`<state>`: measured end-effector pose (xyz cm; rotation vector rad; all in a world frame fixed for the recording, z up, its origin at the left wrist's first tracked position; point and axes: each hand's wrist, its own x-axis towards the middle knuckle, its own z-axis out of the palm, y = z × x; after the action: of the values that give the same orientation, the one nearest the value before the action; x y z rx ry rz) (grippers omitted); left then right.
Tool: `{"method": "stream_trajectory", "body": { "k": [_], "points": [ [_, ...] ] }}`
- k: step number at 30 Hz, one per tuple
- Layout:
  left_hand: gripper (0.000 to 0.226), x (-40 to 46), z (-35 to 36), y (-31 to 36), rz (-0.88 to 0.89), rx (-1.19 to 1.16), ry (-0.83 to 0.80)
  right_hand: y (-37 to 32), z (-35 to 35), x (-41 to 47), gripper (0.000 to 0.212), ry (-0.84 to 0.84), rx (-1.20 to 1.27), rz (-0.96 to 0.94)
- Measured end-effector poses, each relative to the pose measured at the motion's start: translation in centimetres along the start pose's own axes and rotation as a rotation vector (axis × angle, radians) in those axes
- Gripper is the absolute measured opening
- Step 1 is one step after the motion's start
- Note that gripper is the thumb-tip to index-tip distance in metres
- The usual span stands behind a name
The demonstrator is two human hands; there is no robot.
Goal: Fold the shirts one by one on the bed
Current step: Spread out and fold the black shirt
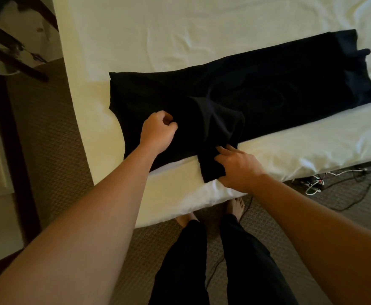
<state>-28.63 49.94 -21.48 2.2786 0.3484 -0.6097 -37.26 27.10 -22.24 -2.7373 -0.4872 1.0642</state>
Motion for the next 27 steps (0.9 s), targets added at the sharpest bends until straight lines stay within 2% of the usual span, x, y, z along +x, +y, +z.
{"method": "stream_trajectory", "body": {
  "k": [3,6,8,11,14,16,20,24,27],
  "points": [
    [0.024,-0.1,0.5,0.2,0.012,0.100,0.048,0.8,-1.3,0.0,0.036,0.079,0.232,0.090],
    [0.038,-0.4,0.8,1.2,0.032,0.389,0.135,1.0,-3.8,0.3,0.009,0.109,0.561,0.211],
    [0.053,0.1,0.5,2.4,0.039,0.413,0.161,1.4,-5.7,0.6,0.018,0.113,0.671,0.243],
    [0.069,1.6,-0.2,3.6,0.032,0.426,0.048,2.9,-8.2,0.9,0.016,0.193,0.791,0.261],
    [0.050,2.5,-0.5,4.9,-0.052,0.478,-0.047,5.3,-10.7,1.1,0.011,0.327,0.979,0.325],
    [0.028,2.9,-0.6,5.6,-0.099,0.382,-0.020,7.7,-12.2,1.2,0.016,0.409,1.105,0.383],
    [0.037,4.6,-0.2,6.5,-0.108,0.040,-0.015,14.2,-15.0,1.6,0.020,0.565,1.288,0.548],
    [0.037,6.3,-0.1,8.1,-0.092,-0.016,0.065,20.3,-16.8,2.6,0.021,0.581,1.356,0.659],
    [0.037,7.4,0.2,10.3,-0.094,0.002,0.041,23.5,-17.4,3.5,0.019,0.584,1.312,0.692]
  ]
}}
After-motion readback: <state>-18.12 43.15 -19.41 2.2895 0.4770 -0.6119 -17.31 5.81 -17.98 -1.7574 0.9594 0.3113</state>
